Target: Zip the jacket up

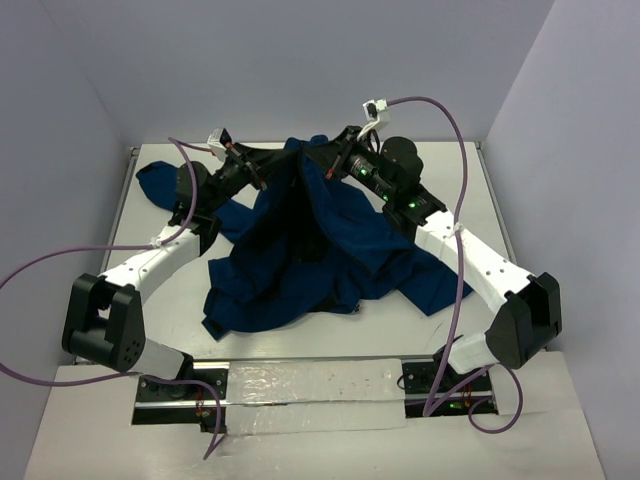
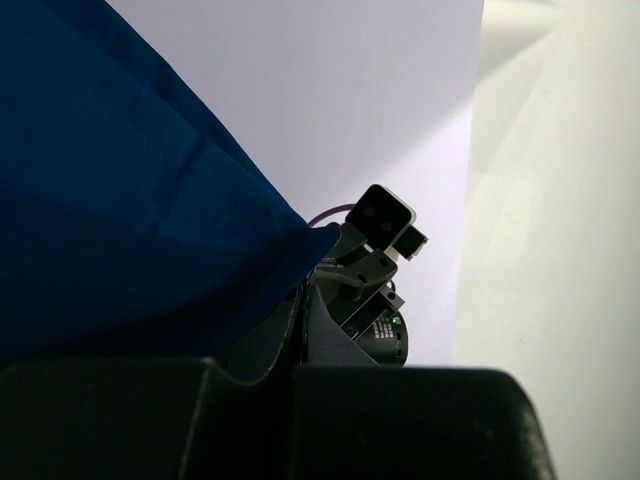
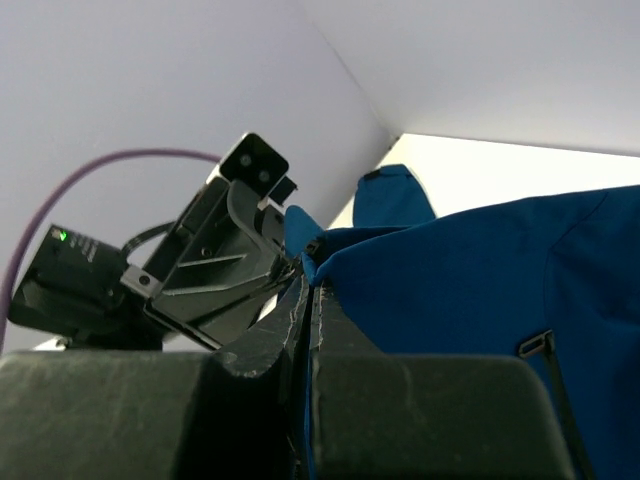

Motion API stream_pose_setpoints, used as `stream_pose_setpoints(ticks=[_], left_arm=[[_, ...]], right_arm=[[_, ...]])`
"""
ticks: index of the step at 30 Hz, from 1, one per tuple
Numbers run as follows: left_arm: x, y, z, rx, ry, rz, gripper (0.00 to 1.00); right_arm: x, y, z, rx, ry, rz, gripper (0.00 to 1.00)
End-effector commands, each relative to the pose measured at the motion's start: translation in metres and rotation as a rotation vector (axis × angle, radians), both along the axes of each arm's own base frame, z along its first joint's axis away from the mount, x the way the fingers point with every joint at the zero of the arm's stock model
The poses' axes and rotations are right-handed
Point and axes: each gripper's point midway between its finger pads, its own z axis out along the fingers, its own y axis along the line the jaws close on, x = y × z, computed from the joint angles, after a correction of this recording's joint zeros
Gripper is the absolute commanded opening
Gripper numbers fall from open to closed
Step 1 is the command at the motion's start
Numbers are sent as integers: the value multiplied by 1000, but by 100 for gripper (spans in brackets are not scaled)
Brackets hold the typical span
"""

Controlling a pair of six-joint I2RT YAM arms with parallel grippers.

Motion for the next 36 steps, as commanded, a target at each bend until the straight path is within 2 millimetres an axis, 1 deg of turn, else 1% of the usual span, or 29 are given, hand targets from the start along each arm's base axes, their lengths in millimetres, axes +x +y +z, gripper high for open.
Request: stream_pose_setpoints(ticks=[1, 4, 6, 7, 12, 14, 18, 21, 23, 25, 26, 27, 29, 31, 33, 36], left_arm=[[1, 3, 3, 3, -25, 28, 0], [1, 4, -4, 38, -11, 40, 0], [0, 5, -6, 45, -10, 45, 0], [1, 6, -10, 54, 0, 55, 0], [0, 6, -19, 100, 9, 66, 0], [0, 7, -24, 123, 18, 73, 0], [2, 9, -45, 205, 59, 98, 0], [4, 9, -51, 216, 66, 100, 0], [3, 7, -50, 227, 61, 90, 0], [2, 4, -58, 286, 57, 70, 0], [-1, 3, -64, 312, 74, 54, 0], [-4, 2, -70, 351, 63, 41, 0], [-12, 1, -91, 415, 94, 1, 0], [-22, 2, -113, 471, 123, -34, 0], [-30, 4, -128, 513, 139, -49, 0], [-48, 14, -161, 617, 176, -59, 0]], right_arm=[[-5, -25, 75, 199, -153, -99, 0], [-4, -35, 90, 239, -182, -146, 0], [-4, -39, 97, 254, -197, -164, 0], [-4, -42, 102, 260, -205, -179, 0], [1, -56, 120, 283, -230, -242, 0], [8, -67, 128, 299, -234, -302, 0], [18, -84, 146, 323, -255, -364, 0], [27, -89, 161, 328, -277, -380, 0], [35, -92, 171, 329, -295, -404, 0], [53, -101, 185, 335, -312, -458, 0], [59, -105, 187, 333, -309, -472, 0], [73, -117, 200, 346, -322, -506, 0], [92, -129, 211, 337, -342, -546, 0], [108, -136, 216, 311, -349, -580, 0], [126, -145, 224, 297, -363, -612, 0], [149, -169, 232, 293, -377, -678, 0]])
